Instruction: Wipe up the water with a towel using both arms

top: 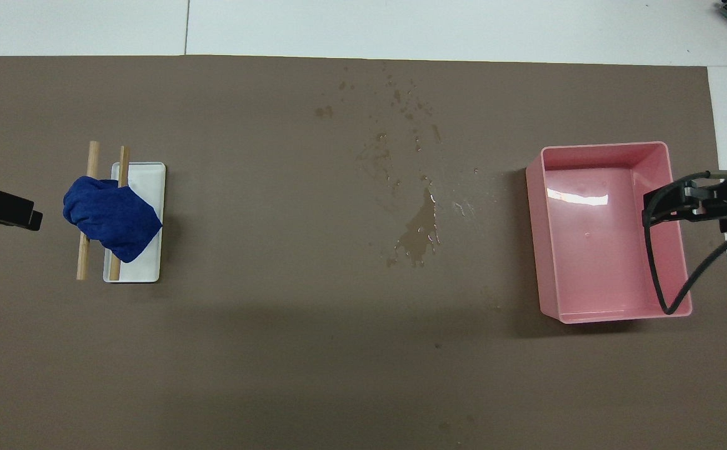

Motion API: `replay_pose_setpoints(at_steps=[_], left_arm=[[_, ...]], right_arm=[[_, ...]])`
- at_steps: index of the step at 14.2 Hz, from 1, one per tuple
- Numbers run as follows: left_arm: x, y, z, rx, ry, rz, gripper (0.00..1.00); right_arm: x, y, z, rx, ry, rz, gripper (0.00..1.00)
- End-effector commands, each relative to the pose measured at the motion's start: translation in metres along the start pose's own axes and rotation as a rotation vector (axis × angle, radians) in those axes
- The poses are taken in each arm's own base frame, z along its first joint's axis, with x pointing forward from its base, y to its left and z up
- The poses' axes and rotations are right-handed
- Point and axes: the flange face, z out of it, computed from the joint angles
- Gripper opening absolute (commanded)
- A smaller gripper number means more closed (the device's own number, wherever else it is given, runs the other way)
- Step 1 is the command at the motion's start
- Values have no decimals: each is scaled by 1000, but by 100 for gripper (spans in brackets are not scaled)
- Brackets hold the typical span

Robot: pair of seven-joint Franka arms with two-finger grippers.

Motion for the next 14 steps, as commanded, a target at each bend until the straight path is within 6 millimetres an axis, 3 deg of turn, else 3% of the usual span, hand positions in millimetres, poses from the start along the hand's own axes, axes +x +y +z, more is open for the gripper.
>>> replay_pose_setpoints(at_steps=[1, 6, 9, 14], left_arm=[[-3, -3, -6, 8, 19, 13, 100], [6, -6, 16, 31, 133, -3, 100], [18, -13, 58, 47, 217, -16, 100], [56, -46, 127, 57, 309, -57, 100]], right_arm=[[1, 2, -2, -6, -3, 11, 100], [1, 2, -2, -6, -3, 9, 100], [1, 2, -2, -7, -4, 9, 100], [1, 2, -2, -7, -4, 9, 100]])
